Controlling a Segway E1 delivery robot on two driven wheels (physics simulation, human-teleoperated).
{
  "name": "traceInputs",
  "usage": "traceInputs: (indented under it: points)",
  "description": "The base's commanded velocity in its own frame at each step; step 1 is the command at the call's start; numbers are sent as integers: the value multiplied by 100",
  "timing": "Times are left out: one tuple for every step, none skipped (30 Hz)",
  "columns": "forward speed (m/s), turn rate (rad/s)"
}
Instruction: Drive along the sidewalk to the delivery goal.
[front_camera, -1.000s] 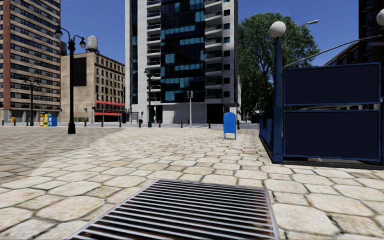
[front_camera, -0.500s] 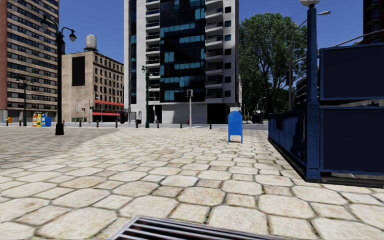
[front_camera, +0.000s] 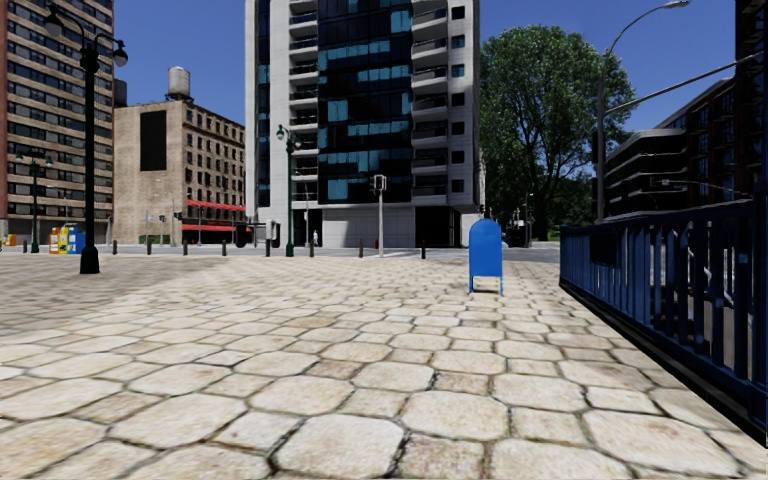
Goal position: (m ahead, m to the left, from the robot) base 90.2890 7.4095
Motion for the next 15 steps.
traceInputs:
  points:
    - [200,0]
    - [200,0]
    - [200,0]
    - [200,0]
    - [200,0]
    - [200,0]
    - [200,0]
    - [200,0]
    - [200,0]
    - [200,0]
    - [200,0]
    - [200,0]
    - [200,0]
    - [200,0]
    - [200,0]
